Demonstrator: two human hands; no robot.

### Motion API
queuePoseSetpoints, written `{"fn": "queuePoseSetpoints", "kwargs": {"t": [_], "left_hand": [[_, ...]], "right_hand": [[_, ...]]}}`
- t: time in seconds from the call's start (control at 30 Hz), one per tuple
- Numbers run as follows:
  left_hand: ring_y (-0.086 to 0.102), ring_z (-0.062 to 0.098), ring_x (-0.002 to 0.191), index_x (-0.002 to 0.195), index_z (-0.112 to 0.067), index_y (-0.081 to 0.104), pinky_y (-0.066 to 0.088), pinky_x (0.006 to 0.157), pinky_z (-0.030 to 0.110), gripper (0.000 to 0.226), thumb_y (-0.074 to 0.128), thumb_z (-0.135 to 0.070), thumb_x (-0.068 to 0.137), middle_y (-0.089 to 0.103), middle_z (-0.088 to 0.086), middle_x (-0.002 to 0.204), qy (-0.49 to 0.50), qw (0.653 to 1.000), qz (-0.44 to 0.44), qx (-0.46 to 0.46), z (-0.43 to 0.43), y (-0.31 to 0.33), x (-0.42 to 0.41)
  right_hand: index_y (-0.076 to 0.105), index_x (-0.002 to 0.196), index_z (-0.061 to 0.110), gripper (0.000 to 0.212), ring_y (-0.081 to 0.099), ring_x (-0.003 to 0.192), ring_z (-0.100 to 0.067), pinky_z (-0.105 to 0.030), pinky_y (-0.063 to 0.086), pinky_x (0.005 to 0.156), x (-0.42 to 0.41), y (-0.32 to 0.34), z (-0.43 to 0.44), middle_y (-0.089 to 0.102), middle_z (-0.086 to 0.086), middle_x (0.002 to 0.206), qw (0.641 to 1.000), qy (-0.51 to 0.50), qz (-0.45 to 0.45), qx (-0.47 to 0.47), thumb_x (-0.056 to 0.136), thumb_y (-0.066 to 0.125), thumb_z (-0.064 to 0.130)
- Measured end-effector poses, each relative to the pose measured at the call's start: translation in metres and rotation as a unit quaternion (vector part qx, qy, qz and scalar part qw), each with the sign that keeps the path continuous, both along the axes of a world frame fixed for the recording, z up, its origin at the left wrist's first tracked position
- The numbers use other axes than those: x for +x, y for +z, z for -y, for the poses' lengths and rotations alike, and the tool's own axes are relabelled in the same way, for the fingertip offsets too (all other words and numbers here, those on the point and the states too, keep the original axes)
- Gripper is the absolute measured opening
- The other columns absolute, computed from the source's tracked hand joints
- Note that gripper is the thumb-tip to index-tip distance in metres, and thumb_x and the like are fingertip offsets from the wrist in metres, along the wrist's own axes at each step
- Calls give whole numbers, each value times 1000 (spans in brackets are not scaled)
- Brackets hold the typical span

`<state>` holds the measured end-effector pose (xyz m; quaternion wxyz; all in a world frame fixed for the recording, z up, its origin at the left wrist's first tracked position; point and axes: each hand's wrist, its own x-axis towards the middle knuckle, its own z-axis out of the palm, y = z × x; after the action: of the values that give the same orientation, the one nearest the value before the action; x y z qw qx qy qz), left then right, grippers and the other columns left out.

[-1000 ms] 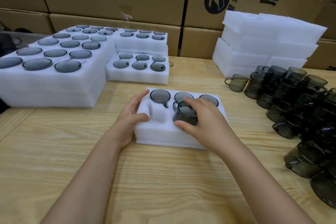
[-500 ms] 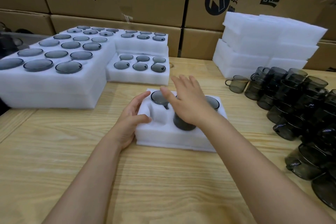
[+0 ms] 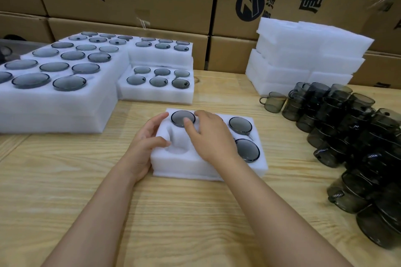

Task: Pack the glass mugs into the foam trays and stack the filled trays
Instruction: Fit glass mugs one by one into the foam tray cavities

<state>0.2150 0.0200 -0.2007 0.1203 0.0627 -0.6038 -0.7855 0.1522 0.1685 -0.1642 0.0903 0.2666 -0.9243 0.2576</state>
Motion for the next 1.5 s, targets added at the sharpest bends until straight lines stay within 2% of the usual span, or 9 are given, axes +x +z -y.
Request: {"fn": "queuePoseSetpoints", "kwargs": {"t": [0.1, 0.27, 0.47, 0.63, 0.87, 1.0, 1.17, 1.33, 1.5], "left_hand": [[60, 24, 109, 124, -15, 56, 50, 85, 34, 56, 50, 5, 71, 63, 5, 122, 46, 996, 12, 72, 1, 3, -2], [62, 23, 103, 117, -14, 57, 49, 87, 34, 40, 45, 2, 83, 66, 9, 114, 79, 984, 22, 155, 5, 5, -2], [65, 19, 99, 122, -13, 56, 49, 81, 31, 39, 40, -1, 88, 69, 7, 111, 79, 981, 24, 175, 7, 5, -4], [65, 18, 98, 126, -12, 54, 50, 80, 30, 40, 41, -2, 89, 70, 6, 108, 82, 980, 29, 180, 5, 7, -3], [68, 15, 92, 127, -11, 53, 51, 79, 29, 40, 42, -3, 90, 73, 4, 100, 86, 978, 29, 188, 6, 6, -5], [65, 18, 98, 130, -10, 51, 50, 82, 31, 42, 40, -2, 91, 68, 9, 110, 86, 977, 29, 195, 5, 7, -5], [63, 21, 101, 131, -8, 50, 49, 86, 32, 42, 40, -2, 90, 65, 12, 114, 90, 974, 31, 204, 4, 9, -4], [64, 19, 98, 131, -7, 50, 49, 85, 31, 43, 41, -2, 90, 66, 11, 111, 97, 972, 31, 210, 3, 10, -4], [63, 19, 98, 131, -8, 50, 49, 84, 30, 42, 41, -3, 90, 66, 10, 110, 97, 972, 30, 213, 4, 8, -4]], "right_hand": [[64, 96, 7, 24, 55, 93, -27, -36, 40, 80, 18, 3, -13, 67, -5, 95, 987, 17, -71, -141, 95, 47, 23], [68, 95, 4, 16, 60, 91, -29, -37, 41, 83, 20, 0, -70, 69, -7, 97, 965, -94, -192, -153, 86, 57, 13], [50, 127, 6, 49, 38, 115, -40, -43, 35, 92, -2, 4, -161, 44, -20, 131, 914, -380, -33, 141, 91, 49, 39], [44, 131, 11, 52, 35, 124, -37, -42, 36, 94, -25, 9, -186, 42, -18, 136, 862, -427, 75, 263, 95, 36, 46], [52, 108, 5, 29, 54, 98, -38, -38, 42, 67, -31, 14, -186, 60, -21, 103, 896, -403, 68, 175, 94, 48, 30], [44, 104, 4, 36, 54, 93, -39, -41, 44, 72, -7, 9, -172, 62, -22, 95, 926, -339, 11, 164, 88, 60, 32], [60, 99, 6, 28, 39, 103, -31, -39, 37, 87, 17, -1, -161, 52, -13, 106, 940, -299, -52, 155, 85, 65, 30], [56, 103, 10, 21, 25, 124, -31, -41, 36, 91, 29, -9, -159, 34, -13, 133, 956, -281, 24, 80, 83, 56, 10], [54, 98, 15, 29, 44, 114, -27, -38, 45, 86, 28, -8, -155, 46, -2, 123, 956, -259, 63, 120, 83, 59, 39]]}}
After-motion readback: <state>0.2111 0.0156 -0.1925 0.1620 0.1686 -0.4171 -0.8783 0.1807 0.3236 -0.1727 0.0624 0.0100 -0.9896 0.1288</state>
